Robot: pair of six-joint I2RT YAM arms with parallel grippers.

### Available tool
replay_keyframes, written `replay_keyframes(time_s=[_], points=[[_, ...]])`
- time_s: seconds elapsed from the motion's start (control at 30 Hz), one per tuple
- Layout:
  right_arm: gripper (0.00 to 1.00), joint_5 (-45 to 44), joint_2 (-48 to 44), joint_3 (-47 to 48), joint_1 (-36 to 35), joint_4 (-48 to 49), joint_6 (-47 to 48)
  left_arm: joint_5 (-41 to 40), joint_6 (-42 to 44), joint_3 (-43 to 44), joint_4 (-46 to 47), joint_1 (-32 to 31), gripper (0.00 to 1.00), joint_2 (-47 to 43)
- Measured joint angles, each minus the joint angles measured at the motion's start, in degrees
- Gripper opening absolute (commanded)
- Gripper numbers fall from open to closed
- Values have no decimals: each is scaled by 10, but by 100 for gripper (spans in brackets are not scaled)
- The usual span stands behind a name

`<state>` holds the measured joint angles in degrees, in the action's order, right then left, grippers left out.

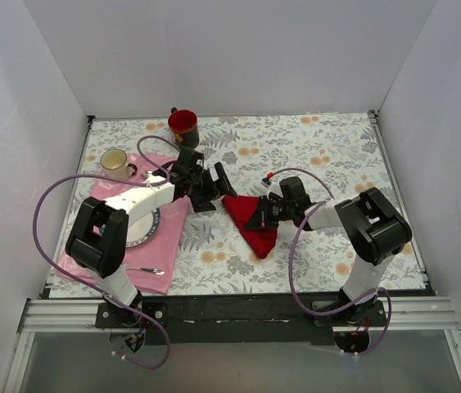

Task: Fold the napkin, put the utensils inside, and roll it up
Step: Roll the napkin with the utensil

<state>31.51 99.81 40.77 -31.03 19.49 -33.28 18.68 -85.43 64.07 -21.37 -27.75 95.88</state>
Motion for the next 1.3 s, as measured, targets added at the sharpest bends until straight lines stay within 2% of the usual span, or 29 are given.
replay_keyframes(time_s=[0.13,0.27,0.43,0.67,0.9,1.1,1.23,1.3], points=[[1,116,68,-17,29,121,-77,0,-5,15,-14,-23,82,30],[1,184,116,-31,47,219,-138,3,-10,26,-12,-41,68,70],[1,221,142,-33,59,261,-163,14,-22,-10,36,-43,56,47],[1,227,142,-23,62,231,-135,28,-40,-31,86,-43,56,20],[2,224,135,-11,62,192,-100,43,-50,-44,151,-42,55,29],[17,204,111,-8,62,138,-71,29,-37,-57,167,-36,55,60],[36,176,79,11,61,62,-31,27,-30,-63,172,-29,55,68],[42,154,60,29,59,8,-2,24,-24,-63,174,-26,55,68]])
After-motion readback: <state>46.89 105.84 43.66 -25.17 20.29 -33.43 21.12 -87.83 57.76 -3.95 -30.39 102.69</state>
